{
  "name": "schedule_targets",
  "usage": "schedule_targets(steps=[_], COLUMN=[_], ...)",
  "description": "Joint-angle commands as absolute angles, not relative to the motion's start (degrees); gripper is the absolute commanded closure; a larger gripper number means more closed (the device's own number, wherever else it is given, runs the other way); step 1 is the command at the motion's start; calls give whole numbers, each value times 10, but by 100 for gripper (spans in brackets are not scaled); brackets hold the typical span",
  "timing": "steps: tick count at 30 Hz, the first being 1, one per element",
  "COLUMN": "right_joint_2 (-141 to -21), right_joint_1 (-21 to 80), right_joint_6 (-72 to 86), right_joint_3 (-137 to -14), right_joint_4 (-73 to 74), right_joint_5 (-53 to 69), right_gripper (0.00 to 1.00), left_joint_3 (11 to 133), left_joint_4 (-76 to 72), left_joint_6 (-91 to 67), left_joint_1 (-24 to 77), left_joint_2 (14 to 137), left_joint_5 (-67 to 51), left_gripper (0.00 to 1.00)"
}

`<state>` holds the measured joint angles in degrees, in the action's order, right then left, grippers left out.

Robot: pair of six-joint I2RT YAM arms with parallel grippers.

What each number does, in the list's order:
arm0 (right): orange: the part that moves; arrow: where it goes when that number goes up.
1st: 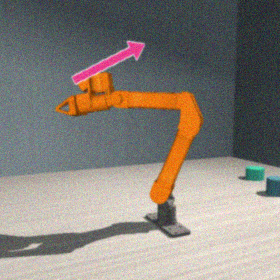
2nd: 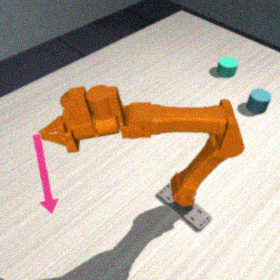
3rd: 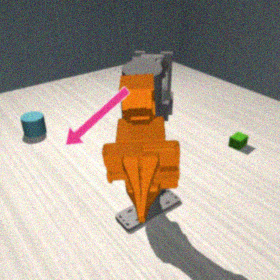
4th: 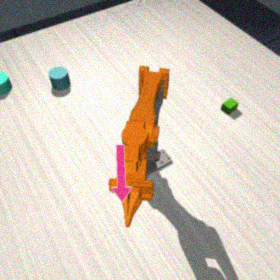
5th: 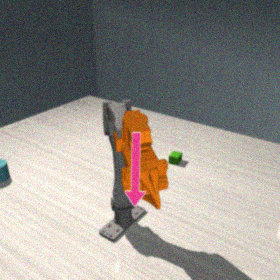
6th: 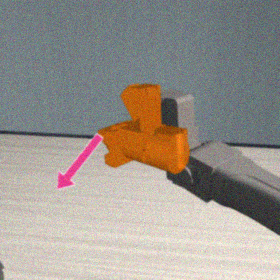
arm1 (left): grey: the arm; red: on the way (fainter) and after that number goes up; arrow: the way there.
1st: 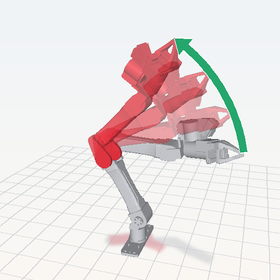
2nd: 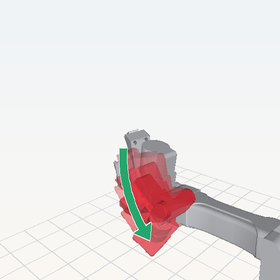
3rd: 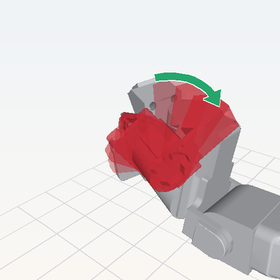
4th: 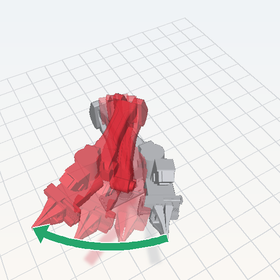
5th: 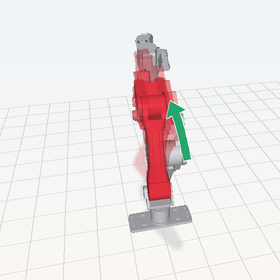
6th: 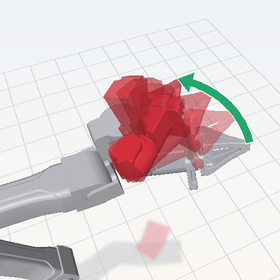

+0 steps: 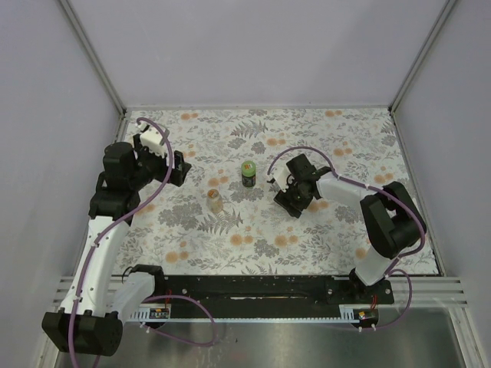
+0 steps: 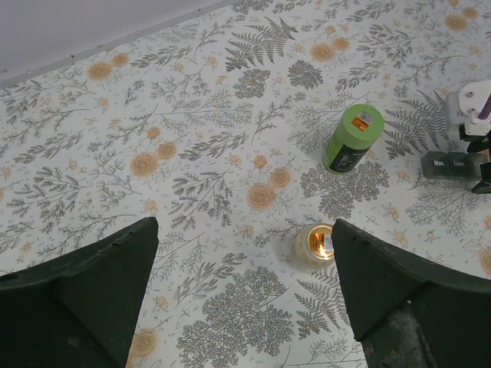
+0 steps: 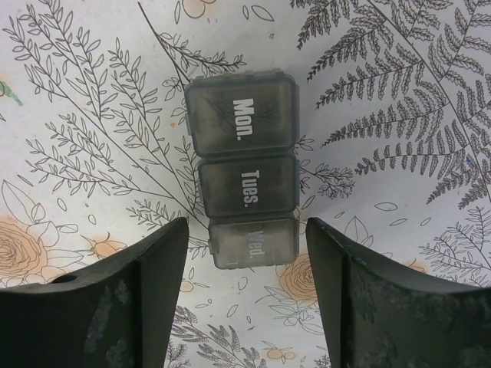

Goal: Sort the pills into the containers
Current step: Pick up the pill container at the center of the board.

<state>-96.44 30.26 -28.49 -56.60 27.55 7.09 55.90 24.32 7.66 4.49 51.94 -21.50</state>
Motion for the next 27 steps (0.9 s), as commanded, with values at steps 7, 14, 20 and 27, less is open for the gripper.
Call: schedule_targets(steps=[7, 14, 20, 27], right_joint_2=[-975, -933, -852, -764], right_joint_1=[308, 308, 308, 325], right_joint_6=[-290, -292, -270, -252], right_joint_3=[-577, -598, -629, -709], right_joint_4=[273, 321, 367, 409], right_joint_5=[73, 101, 145, 145], right_gripper=[49, 73, 81, 85], left_joint_3=[584, 598, 604, 662], left_joint_4=[206, 205, 180, 142], left_joint_6=[72, 61, 21, -88], left_joint_1=[54, 96, 151, 198], left_joint_2=[520, 536, 579, 670], left_joint_5=[-290, -331, -339, -369], left_gripper=[1, 1, 1, 1])
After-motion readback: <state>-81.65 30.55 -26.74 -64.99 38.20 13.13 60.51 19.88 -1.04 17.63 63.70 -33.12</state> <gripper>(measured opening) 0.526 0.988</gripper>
